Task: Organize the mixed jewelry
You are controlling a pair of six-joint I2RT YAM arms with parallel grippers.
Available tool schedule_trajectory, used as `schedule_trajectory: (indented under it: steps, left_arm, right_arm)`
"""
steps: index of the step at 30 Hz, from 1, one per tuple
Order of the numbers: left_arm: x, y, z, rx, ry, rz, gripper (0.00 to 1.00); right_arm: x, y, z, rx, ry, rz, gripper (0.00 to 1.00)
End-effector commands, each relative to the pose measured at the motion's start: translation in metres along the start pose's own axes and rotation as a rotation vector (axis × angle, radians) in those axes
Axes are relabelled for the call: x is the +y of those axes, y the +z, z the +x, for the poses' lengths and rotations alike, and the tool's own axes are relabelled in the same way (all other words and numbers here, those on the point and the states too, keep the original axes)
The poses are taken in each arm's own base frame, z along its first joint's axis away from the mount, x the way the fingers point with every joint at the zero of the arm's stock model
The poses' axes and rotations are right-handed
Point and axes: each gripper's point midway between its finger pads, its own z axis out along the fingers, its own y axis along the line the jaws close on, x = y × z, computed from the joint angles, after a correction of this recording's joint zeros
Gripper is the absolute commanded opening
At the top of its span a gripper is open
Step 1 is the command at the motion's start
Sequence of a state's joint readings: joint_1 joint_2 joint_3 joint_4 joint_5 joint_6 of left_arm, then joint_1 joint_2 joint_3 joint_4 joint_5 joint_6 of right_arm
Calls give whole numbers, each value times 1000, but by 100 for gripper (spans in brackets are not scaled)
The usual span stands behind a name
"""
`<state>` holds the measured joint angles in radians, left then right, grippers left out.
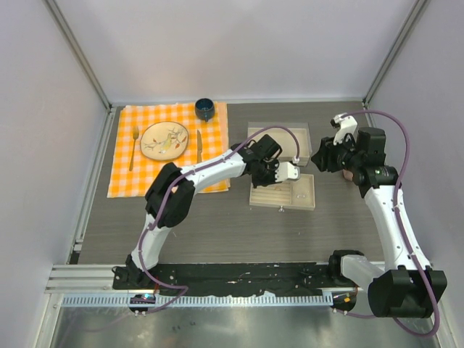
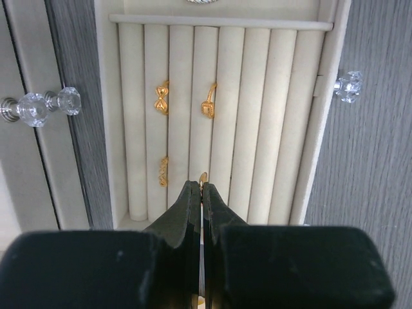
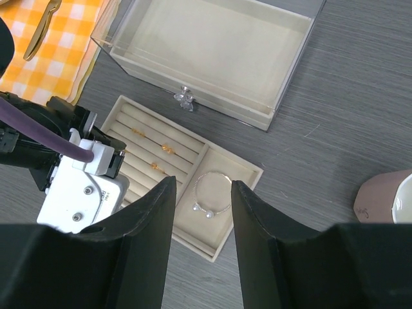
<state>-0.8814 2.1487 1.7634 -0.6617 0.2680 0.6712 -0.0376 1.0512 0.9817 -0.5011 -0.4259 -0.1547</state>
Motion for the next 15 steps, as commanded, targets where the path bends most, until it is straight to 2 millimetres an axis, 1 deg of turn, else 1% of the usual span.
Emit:
schedule_trajectory:
  steps: [1,7,15]
  left_arm:
    - [10,1,-13,-28,36,-26,0]
    - [4,9,-8,-15,32,-3,0]
    - [2,13,-3,-3,39,1,0]
  right_arm:
    - [1,-8,-16,-70,-26,-3,46]
    - [-1,-9,-14,-67,-23,3,46]
    - [-1,-6,-12,-60,-16,-10,45]
